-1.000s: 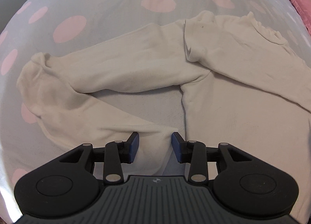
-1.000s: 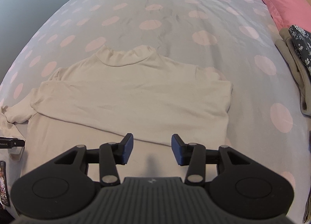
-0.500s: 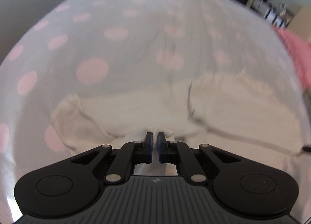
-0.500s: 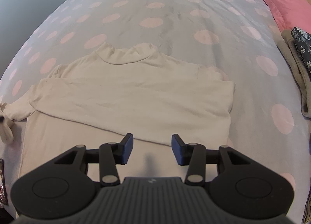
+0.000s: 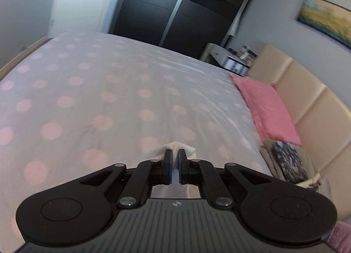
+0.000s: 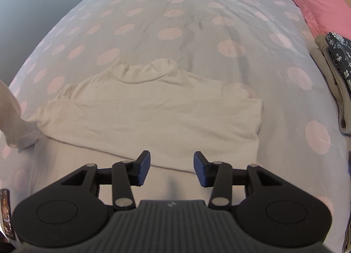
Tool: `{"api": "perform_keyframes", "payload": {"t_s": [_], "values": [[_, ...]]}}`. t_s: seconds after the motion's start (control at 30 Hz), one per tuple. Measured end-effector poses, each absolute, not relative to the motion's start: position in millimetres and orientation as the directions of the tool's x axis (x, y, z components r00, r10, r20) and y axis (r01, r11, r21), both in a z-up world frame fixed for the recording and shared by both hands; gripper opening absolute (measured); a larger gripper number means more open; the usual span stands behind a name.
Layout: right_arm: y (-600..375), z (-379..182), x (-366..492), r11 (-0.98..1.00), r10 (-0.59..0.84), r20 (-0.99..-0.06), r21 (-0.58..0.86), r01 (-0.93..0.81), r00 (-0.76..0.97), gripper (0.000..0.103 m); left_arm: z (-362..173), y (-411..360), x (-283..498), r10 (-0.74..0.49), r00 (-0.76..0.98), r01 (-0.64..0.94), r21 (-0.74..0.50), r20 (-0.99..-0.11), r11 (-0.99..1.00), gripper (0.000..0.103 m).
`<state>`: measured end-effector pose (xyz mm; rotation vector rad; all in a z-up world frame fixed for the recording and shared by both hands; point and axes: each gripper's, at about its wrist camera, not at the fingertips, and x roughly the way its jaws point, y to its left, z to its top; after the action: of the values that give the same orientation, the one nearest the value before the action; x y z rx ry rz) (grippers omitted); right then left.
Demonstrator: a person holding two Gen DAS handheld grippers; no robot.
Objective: Fold clothes
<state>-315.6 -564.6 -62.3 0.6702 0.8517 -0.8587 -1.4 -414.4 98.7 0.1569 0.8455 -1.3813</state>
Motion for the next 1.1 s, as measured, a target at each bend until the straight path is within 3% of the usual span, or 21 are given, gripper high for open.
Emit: {"api": "perform_keyframes", "payload": {"t_s": [0.3, 0.63, 0.73, 0.8, 0.87, 1.1], "values": [[-578, -51, -333, 0.452, -0.375, -0.833, 0.218, 0.865, 0.406, 0.047, 42, -512, -97, -0.698, -0.288, 0.889, -0.454, -0.655, 0.059, 0.003], [-591, -70, -350, 0.393, -0.353, -0.863, 0.214, 0.894, 0.362, 0.047, -70, -553, -143, -0.52, -0.359, 0.873, -0.476, -0.775, 0.107, 0.004], [-592, -74, -351, 0.393, -0.347, -0.865, 0.217, 0.893, 0.363, 0.047, -81, -552, -143, -0.497, -0.364, 0.873, -0.474, -0.788, 0.112, 0.019], [-595, -76, -351, 0.391, -0.338, -0.861, 0.239, 0.889, 0.38, 0.047, -79, -547, -139, -0.499, -0.349, 0.881, -0.459, -0.793, 0.113, 0.037], [-597, -78, -349, 0.389, -0.333, -0.851, 0.269, 0.881, 0.406, 0.047, -73, -541, -133, -0.508, -0.324, 0.893, -0.436, -0.798, 0.115, 0.045], [-608, -90, -331, 0.367, -0.315, -0.831, 0.338, 0.867, 0.458, 0.05, -50, -489, -72, -0.504, -0.109, 0.961, -0.221, -0.857, 0.166, 0.045]]}}
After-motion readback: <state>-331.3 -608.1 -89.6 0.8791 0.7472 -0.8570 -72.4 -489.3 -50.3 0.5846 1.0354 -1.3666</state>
